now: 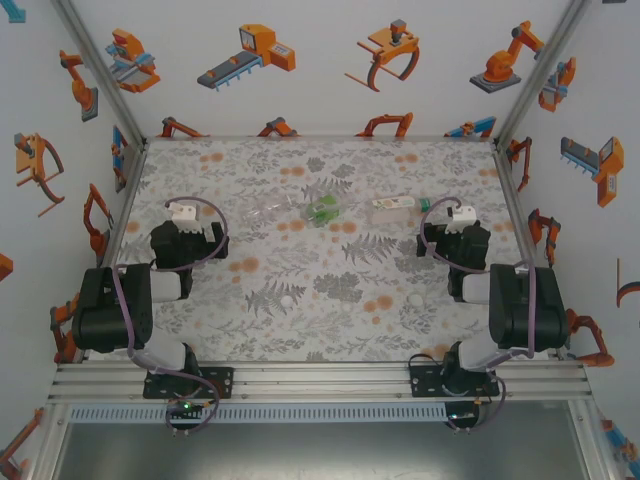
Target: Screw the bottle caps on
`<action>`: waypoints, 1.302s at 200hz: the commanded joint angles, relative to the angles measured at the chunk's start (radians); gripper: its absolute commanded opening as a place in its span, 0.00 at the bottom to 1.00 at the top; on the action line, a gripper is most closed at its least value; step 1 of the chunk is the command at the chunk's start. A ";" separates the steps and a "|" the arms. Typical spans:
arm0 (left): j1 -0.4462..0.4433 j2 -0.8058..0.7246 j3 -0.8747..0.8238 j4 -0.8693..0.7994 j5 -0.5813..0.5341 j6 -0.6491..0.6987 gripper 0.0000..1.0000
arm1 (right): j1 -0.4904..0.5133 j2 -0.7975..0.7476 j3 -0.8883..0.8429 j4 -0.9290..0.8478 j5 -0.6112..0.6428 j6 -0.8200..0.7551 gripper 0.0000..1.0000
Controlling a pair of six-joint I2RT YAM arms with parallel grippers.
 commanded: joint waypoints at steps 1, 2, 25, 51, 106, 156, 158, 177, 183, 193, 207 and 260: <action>0.005 -0.007 -0.001 0.033 -0.008 0.004 0.97 | -0.005 0.003 0.006 0.022 -0.022 -0.011 0.99; 0.004 -0.006 -0.001 0.032 -0.007 0.004 0.97 | -0.005 0.004 0.006 0.022 -0.021 -0.011 0.99; 0.004 -0.007 -0.001 0.029 -0.009 0.004 0.97 | -0.006 0.004 0.007 0.023 -0.022 -0.010 0.99; 0.004 -0.008 -0.001 0.030 -0.009 0.004 0.97 | -0.006 0.005 0.008 0.023 -0.022 -0.011 0.99; 0.005 -0.007 0.001 0.025 -0.026 -0.006 0.97 | -0.006 0.004 0.009 0.020 -0.022 -0.007 0.99; 0.005 -0.006 0.006 0.020 -0.043 -0.011 0.97 | -0.005 0.006 0.029 -0.011 0.111 0.047 0.99; 0.005 -0.006 0.006 0.020 -0.046 -0.013 0.97 | -0.006 0.006 0.032 -0.017 0.118 0.049 0.99; 0.005 -0.004 0.013 0.008 -0.075 -0.023 0.97 | -0.006 0.006 0.039 -0.036 0.128 0.050 0.99; 0.004 -0.005 0.013 0.008 -0.077 -0.023 0.97 | -0.006 0.006 0.039 -0.036 0.128 0.050 0.99; 0.005 -0.004 0.013 0.008 -0.077 -0.022 0.97 | -0.006 0.007 0.039 -0.036 0.128 0.050 0.99; 0.004 -0.005 0.013 0.007 -0.078 -0.023 0.97 | -0.005 0.008 0.040 -0.036 0.128 0.050 0.99; -0.015 -0.101 0.095 -0.215 -0.114 -0.012 0.97 | -0.003 -0.109 0.059 -0.159 0.124 0.041 0.99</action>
